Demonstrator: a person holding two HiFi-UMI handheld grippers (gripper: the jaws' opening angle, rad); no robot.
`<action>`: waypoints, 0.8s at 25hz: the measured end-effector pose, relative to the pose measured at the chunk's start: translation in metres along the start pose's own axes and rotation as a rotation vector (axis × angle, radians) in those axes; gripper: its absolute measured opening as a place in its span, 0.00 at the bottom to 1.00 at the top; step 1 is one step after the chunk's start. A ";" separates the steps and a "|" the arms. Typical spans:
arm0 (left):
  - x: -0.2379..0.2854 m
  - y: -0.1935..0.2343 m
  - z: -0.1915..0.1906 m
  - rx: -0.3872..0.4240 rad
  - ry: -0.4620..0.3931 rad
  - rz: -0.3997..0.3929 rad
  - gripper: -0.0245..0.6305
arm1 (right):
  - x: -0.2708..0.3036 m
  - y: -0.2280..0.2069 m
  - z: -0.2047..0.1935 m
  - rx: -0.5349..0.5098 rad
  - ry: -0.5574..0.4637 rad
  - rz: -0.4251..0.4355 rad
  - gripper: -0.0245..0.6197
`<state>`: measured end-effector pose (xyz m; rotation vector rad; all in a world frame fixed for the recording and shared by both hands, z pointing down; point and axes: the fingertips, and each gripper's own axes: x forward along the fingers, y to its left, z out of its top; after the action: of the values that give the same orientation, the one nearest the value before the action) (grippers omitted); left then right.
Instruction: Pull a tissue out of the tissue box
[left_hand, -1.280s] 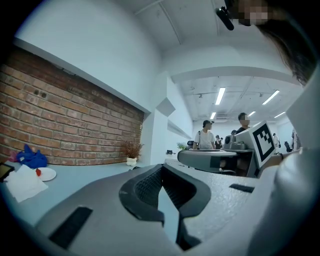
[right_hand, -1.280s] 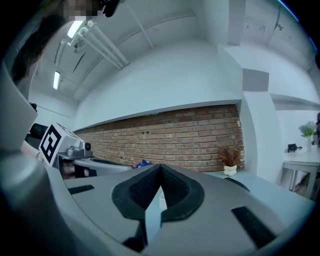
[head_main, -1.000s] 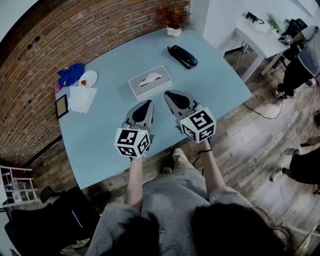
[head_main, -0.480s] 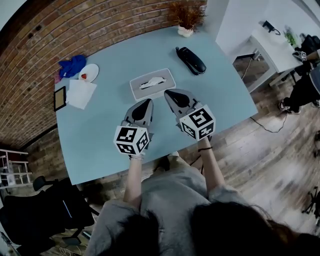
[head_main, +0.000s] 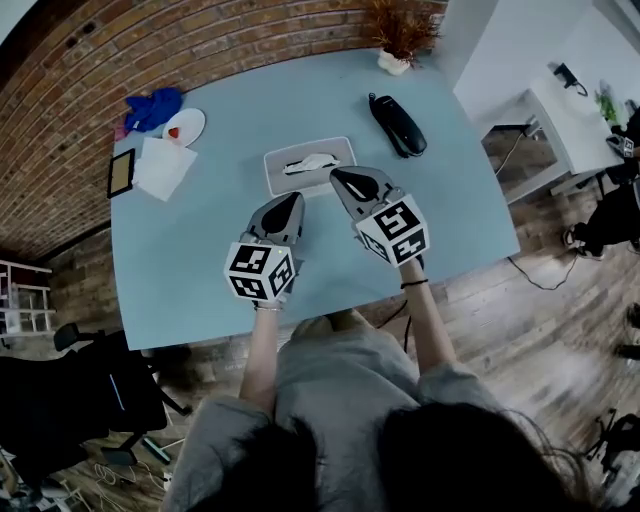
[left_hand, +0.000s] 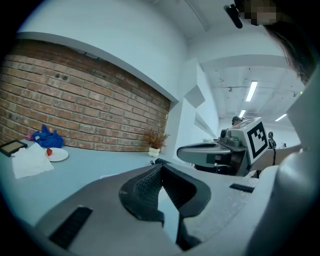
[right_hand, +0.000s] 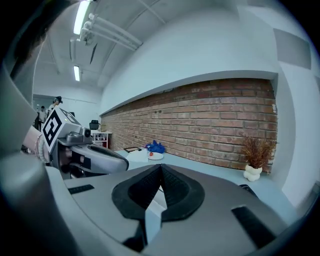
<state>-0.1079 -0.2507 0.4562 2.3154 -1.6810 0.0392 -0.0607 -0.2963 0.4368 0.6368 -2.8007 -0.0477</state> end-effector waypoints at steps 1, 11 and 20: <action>0.002 0.001 -0.002 -0.005 0.006 0.000 0.04 | 0.003 0.000 -0.003 -0.009 0.014 0.008 0.04; 0.021 0.020 -0.013 -0.050 0.036 -0.004 0.04 | 0.039 -0.008 -0.017 -0.094 0.109 0.062 0.04; 0.026 0.041 -0.027 -0.089 0.077 0.016 0.04 | 0.077 -0.016 -0.033 -0.338 0.271 0.149 0.09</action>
<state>-0.1341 -0.2796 0.4957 2.2075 -1.6302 0.0543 -0.1124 -0.3429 0.4869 0.3252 -2.4871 -0.3683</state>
